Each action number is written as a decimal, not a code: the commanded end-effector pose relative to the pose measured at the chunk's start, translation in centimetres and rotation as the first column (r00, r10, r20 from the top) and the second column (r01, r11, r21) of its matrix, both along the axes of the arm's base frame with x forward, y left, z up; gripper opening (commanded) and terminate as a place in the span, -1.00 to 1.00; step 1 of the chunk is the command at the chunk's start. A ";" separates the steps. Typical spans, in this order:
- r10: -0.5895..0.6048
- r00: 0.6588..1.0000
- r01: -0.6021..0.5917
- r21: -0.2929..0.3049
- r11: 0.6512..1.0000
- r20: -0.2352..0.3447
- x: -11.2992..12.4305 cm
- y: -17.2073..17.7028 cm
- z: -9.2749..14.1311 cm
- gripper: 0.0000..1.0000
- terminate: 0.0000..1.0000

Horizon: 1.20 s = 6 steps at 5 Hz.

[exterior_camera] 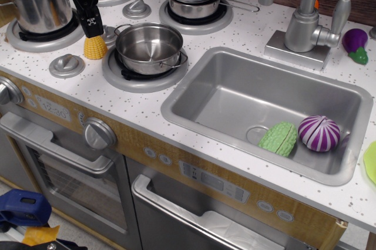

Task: Put corn in pan which is on stove

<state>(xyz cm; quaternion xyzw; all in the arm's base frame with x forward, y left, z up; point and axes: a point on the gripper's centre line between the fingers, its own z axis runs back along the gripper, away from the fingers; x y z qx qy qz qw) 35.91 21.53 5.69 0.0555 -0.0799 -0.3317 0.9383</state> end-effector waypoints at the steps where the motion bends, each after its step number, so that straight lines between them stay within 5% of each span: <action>1: 0.000 1.000 0.000 0.000 1.000 0.000 0.0 0.0 0.0 1.00 -1.00; 3: 0.011 1.000 -0.010 -0.093 0.996 0.011 0.0 0.8 -1.4 1.00 -1.00; 6: -0.002 0.999 0.010 -0.131 0.991 0.055 -0.2 2.4 -3.2 1.00 -1.00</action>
